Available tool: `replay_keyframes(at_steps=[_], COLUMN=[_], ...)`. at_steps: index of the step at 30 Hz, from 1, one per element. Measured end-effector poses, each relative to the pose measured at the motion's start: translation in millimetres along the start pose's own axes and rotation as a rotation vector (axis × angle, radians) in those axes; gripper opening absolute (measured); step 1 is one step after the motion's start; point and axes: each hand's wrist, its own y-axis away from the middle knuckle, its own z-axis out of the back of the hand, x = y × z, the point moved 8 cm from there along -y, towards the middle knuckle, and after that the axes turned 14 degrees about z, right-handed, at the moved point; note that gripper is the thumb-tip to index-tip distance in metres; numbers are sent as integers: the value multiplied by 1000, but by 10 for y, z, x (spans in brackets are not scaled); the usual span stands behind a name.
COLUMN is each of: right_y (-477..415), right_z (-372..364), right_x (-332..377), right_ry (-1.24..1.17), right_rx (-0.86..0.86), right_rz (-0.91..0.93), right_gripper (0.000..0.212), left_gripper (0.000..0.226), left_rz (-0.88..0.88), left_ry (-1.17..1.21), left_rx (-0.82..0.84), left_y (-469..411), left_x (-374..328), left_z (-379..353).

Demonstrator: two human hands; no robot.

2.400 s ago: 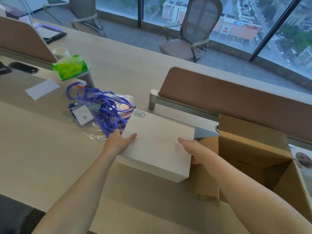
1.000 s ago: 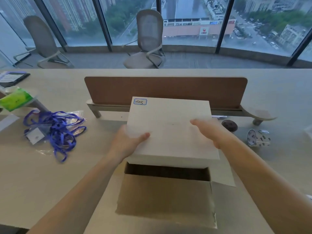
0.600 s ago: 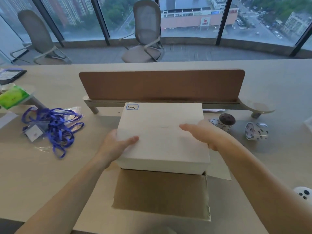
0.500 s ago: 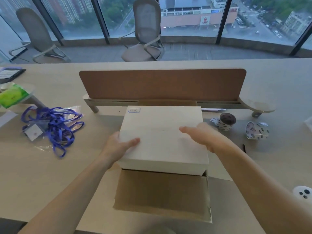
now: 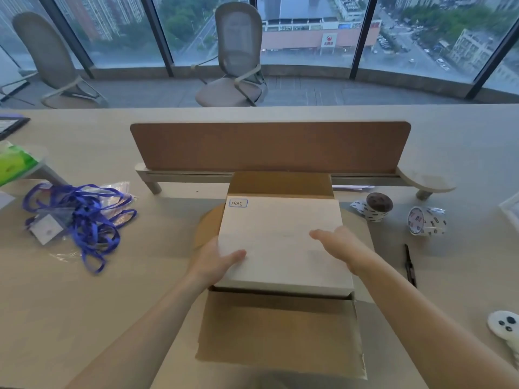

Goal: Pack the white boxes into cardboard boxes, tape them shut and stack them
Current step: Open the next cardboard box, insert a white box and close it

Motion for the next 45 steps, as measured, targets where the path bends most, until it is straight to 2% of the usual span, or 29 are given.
replay_keyframes(at_steps=[2,5,8,10,15,18,22,26,29,31,35,38,43,45], right_y=[13,57,100,140,289,373,438,464,470,490,588,676,662,570], right_z=[-5,-44,-113,-179,-312,-332,-327,-365,-451,-507,-547,-456,-95,79], right_x=[-8,24,81,90,81,81,119,145,189,214,226,157,-146,-312], right_ry=[51,136,167,190,301,337,372,386,408,392,366,345,318,290], right_rx=[13,37,62,85,138,144,119,103,104,99,71,31,-38,-84], right_rz=[22,79,134,148,165,170,173,175,186,188,204,192,116,74], right_gripper=[75,80,73,66,54,50,49,48,47,47,45,43,48,52], left_gripper=[38,61,56,60,81,98,70,58,41,37,28,37,67,72], left_rz=[-10,9,53,131,408,458,373,267,98,-62,-211,-283,-385,-409], left_ry=[-52,17,25,34,162,245,238,102,93,186,277,-42,-766,-878], left_rx=[-9,-87,-197,-219,-157,-49,-144,-306,-350,-300,6,103,-69,-100], left_y=[-34,-106,-171,-240,-498,-771,-771,-583,-330,-172,69,28,-108,-152], left_x=[-24,-19,46,166,580,786,731,521,207,-32,-398,-409,-97,48], left_z=[13,141,302,371,462,453,713,1162,1400,1413,876,300,-282,-349])
